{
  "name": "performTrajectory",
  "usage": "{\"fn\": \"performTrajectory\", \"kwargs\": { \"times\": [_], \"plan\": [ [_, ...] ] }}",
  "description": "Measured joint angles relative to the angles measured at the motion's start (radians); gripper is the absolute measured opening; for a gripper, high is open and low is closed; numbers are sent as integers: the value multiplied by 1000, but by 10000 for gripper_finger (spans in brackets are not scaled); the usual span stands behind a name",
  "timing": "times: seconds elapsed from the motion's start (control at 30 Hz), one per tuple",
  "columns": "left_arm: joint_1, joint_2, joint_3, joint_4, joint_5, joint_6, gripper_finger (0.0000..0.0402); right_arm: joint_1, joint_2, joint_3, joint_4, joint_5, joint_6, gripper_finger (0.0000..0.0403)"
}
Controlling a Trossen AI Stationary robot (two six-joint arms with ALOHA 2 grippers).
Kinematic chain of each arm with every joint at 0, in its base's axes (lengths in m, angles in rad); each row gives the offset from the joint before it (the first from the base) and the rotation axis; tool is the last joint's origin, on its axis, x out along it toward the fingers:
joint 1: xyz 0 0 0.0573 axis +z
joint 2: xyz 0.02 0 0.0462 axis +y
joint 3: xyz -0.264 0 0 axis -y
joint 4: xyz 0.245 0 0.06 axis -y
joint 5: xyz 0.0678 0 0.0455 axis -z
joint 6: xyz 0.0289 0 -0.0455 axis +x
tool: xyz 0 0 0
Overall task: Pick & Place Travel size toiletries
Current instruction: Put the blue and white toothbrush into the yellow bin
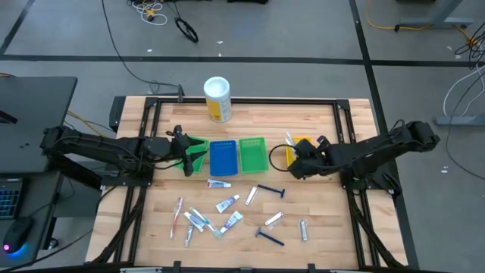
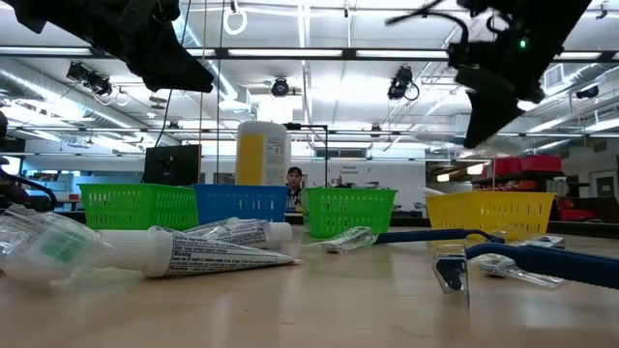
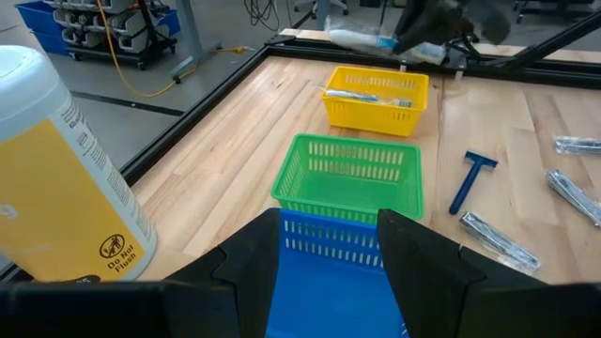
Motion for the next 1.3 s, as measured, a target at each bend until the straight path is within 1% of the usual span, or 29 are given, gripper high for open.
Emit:
{"fn": "performTrajectory", "kwargs": {
  "times": [0.1,0.23,0.33,0.5,0.7,0.97,1.13,1.3],
  "plan": [
    [0,0,0,1,0,0,187,-17,0,-52,57,-18,-26,48],
    [0,0,0,2,-3,0,187,-45,0,-129,125,-12,-58,48],
    [0,0,0,9,-3,0,187,-67,0,-187,180,-10,-110,48],
    [0,0,0,28,-3,0,187,-105,1,-252,300,-11,-169,48],
    [0,0,0,31,-3,0,187,-143,1,-284,330,-21,-182,48],
    [0,0,0,30,-3,0,187,-170,1,-298,356,-106,-243,52],
    [0,0,0,30,-3,0,187,-185,1,-298,383,-148,-279,74],
    [0,0,0,30,-3,0,187,-188,1,-298,385,-144,-281,108]
  ]
}}
